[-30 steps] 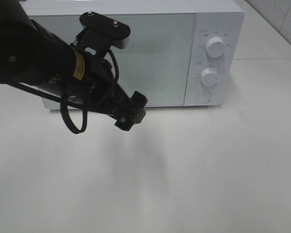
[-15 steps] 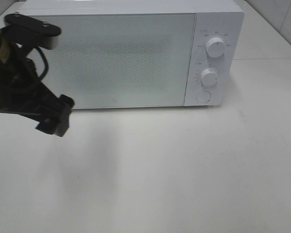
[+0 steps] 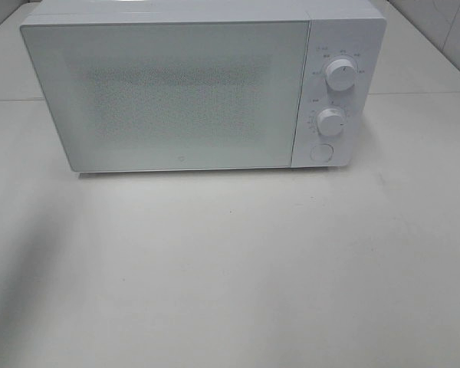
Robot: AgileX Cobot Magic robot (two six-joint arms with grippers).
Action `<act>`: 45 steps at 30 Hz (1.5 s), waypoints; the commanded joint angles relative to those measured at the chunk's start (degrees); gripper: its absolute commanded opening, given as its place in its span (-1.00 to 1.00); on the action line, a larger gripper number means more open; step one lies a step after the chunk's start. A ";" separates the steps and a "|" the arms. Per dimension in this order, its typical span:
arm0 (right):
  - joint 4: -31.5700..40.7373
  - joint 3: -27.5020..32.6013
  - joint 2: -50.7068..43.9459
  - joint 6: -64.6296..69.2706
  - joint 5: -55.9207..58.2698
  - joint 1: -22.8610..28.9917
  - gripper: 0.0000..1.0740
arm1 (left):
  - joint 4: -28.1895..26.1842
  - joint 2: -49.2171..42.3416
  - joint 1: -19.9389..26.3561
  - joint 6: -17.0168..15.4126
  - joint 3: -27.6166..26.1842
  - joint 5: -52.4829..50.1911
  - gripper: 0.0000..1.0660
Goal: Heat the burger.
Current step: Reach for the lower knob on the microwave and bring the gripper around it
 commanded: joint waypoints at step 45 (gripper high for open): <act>-0.17 0.11 -1.60 0.29 -0.46 -0.34 0.40 | -8.71 -63.48 10.26 10.83 29.62 -2.29 0.88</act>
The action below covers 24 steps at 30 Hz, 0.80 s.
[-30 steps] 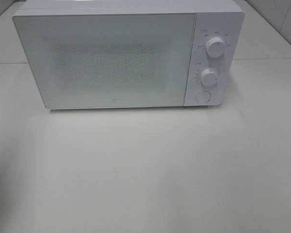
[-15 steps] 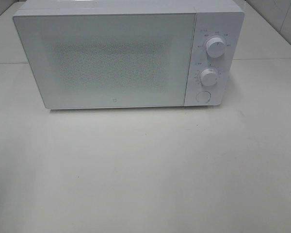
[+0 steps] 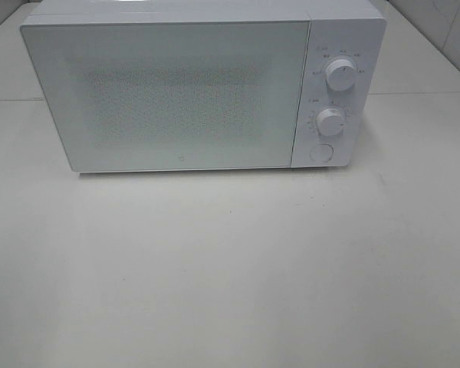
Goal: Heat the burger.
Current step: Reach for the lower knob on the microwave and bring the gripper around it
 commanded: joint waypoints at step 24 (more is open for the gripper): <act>-0.17 0.11 -1.60 0.29 -0.46 -0.34 0.40 | 0.11 -15.99 0.11 0.06 0.29 -0.80 0.88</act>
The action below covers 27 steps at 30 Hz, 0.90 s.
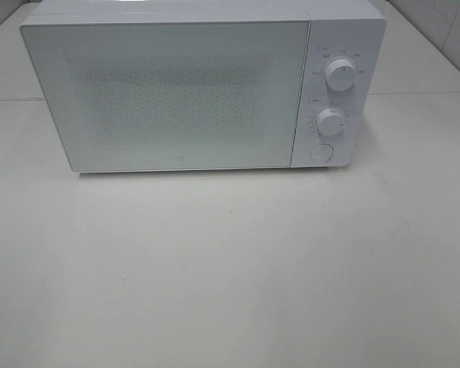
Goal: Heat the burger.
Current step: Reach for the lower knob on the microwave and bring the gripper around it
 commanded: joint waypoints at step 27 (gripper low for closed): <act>-2.35 -1.32 4.01 0.29 -10.43 -0.23 0.47 | -0.23 -0.86 0.11 0.06 -0.06 -0.80 0.88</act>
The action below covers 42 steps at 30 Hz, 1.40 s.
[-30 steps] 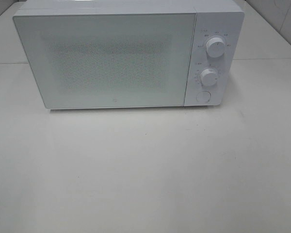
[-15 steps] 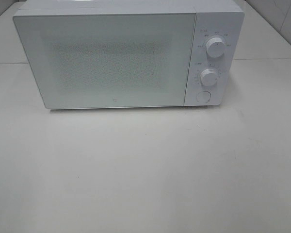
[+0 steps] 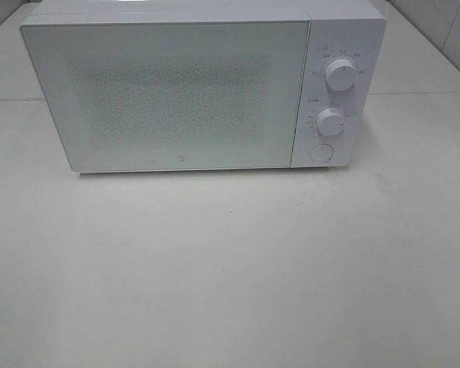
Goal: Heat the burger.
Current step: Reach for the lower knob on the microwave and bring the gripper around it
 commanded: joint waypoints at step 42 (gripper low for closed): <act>-1.09 1.20 44.00 0.52 -54.20 -0.23 0.39 | -0.23 -0.80 0.11 0.00 -0.06 -0.80 0.88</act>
